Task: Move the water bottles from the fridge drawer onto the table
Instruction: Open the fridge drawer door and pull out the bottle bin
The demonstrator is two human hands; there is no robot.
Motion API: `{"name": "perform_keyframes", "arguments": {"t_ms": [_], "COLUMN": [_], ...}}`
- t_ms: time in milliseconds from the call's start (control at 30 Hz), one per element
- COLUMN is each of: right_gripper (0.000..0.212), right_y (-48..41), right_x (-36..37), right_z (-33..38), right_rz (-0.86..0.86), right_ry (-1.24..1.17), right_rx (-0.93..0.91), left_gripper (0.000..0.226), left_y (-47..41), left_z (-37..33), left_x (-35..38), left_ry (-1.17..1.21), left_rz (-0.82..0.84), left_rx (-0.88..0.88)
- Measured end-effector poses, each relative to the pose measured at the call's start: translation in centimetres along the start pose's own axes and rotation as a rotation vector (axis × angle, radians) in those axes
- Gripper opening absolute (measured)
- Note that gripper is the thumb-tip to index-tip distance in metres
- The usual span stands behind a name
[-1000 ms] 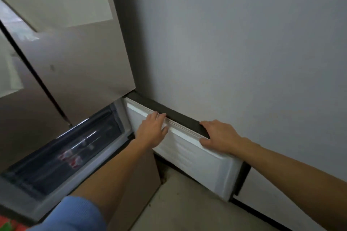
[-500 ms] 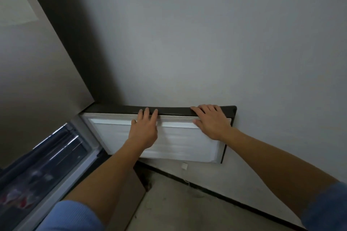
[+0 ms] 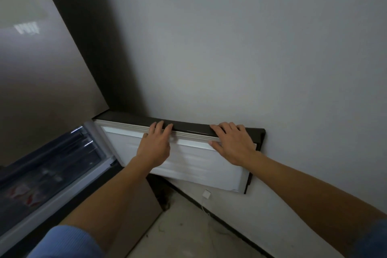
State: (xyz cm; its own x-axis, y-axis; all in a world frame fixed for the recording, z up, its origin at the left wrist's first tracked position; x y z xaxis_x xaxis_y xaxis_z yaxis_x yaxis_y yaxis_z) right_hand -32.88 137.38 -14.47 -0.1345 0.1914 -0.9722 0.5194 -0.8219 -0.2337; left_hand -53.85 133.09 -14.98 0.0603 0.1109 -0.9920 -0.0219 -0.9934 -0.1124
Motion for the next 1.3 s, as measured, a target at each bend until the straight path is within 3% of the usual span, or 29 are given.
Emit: {"name": "perform_keyframes", "arguments": {"t_ms": [133, 267, 467, 633, 767, 867, 1067, 1167, 1300], "right_gripper": [0.044, 0.028, 0.033, 0.027, 0.023, 0.016, 0.025, 0.022, 0.029], "right_y": [-1.5, -3.3, -4.4, -5.4, -6.7, -8.4, -12.8, -15.6, -19.3], "right_x": [-2.1, -3.2, 0.6, 4.8, 8.7, 11.3, 17.7, 20.7, 23.6], "right_z": [3.6, 11.2, 24.6, 33.8, 39.4, 42.2, 46.2, 48.2, 49.8], "right_rz": [-0.127, -0.178, 0.000, 0.189, 0.331, 0.447, 0.693, 0.758, 0.691], "right_ry": [-0.058, -0.152, -0.305, -0.507, -0.678, -0.872, -1.362, -1.618, -1.960], "right_rx": [-0.124, -0.296, -0.361, -0.292, -0.172, -0.021, 0.473, 0.664, 0.885], "left_gripper": [0.052, 0.033, 0.016, 0.012, 0.014, 0.018, 0.014, 0.029, 0.044], "left_y": [2.2, 7.4, 19.6, 28.8, 34.7, 37.5, 38.5, 36.3, 32.7], "left_z": [2.3, 7.8, 18.8, 26.8, 32.7, 36.1, 40.6, 43.8, 49.4], "left_x": [-0.8, -0.5, -0.5, 0.2, 2.1, 3.7, 8.1, 10.1, 12.1], "left_ry": [0.026, 0.028, 0.069, 0.156, 0.386, 0.628, 1.401, 1.667, 1.958], "left_rz": [-0.069, 0.040, 0.117, 0.105, 0.025, -0.110, -0.553, -0.735, -1.089], "left_rx": [-0.077, -0.226, -0.491, -0.702, -0.893, -1.058, -1.457, -1.437, -1.323]}}
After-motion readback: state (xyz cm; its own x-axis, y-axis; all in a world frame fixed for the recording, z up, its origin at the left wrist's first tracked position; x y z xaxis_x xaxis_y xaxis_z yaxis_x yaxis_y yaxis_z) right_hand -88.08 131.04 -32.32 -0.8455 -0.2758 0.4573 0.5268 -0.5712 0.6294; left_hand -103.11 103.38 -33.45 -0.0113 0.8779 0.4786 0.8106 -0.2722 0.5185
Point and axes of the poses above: each hand's wrist, its own y-axis away from the middle knuckle, its own x-axis out of the palm, z = x × y, the point moved 9 cm from there along -y, towards the middle knuckle, and after that the axes turned 4 degrees about x, right-handed, at the moved point
